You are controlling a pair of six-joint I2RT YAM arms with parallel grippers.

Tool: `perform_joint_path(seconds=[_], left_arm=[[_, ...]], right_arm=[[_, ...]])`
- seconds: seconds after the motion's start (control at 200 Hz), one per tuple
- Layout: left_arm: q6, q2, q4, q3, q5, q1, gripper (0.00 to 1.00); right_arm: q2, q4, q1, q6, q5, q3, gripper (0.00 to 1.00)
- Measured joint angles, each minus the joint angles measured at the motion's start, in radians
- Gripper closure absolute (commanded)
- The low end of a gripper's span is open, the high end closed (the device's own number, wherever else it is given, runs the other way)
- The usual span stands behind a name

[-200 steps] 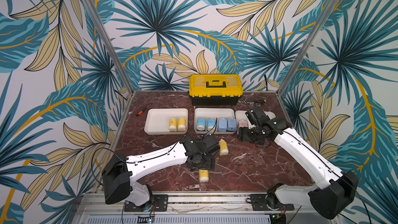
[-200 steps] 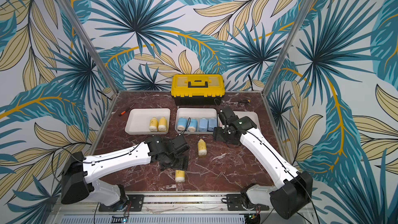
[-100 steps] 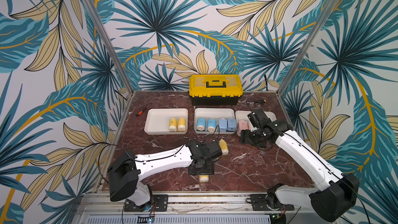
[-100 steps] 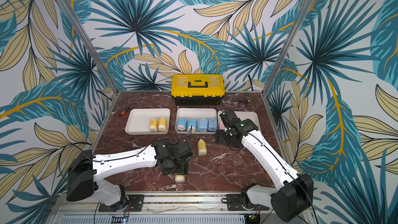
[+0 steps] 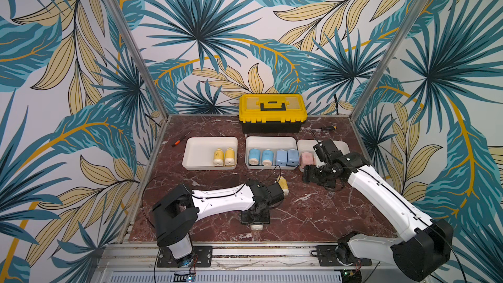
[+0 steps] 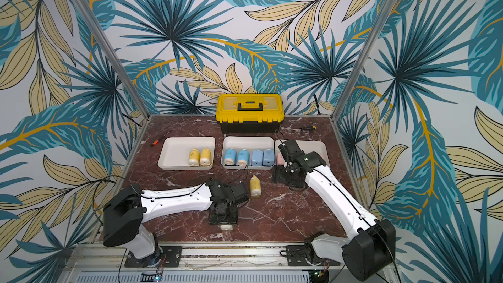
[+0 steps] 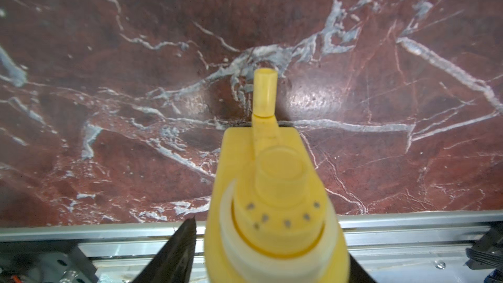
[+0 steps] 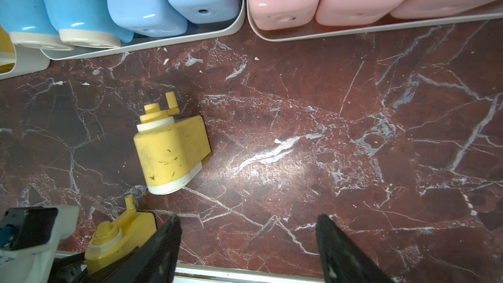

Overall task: Place the pencil sharpeners by color into the storage box
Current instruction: Pick up the pencil sharpener from the center of the board.

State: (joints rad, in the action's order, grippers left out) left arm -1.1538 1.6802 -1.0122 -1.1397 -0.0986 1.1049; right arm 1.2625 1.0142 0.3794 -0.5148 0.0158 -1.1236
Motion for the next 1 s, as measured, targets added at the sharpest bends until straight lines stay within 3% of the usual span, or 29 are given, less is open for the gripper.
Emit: perform_joint_path(seconds=[0.135,0.41,0.621,1.001], left_arm=[[0.012,0.006,0.001,0.000,-0.015,-0.017,0.46],[0.043,0.014,-0.003,-0.003,-0.046,-0.040,0.54],[0.057,0.012,-0.005,-0.003,-0.066,-0.067,0.56],[0.138,-0.020,-0.005,-0.003,-0.071,-0.198,0.57]], right_arm=[[0.000,0.000,-0.002,0.000,0.003,0.000,0.21],[0.003,-0.001,-0.007,0.000,0.008,-0.002,0.21],[0.004,-0.007,-0.010,0.003,0.008,-0.007,0.21],[0.024,-0.014,-0.014,0.007,0.008,-0.031,0.21]])
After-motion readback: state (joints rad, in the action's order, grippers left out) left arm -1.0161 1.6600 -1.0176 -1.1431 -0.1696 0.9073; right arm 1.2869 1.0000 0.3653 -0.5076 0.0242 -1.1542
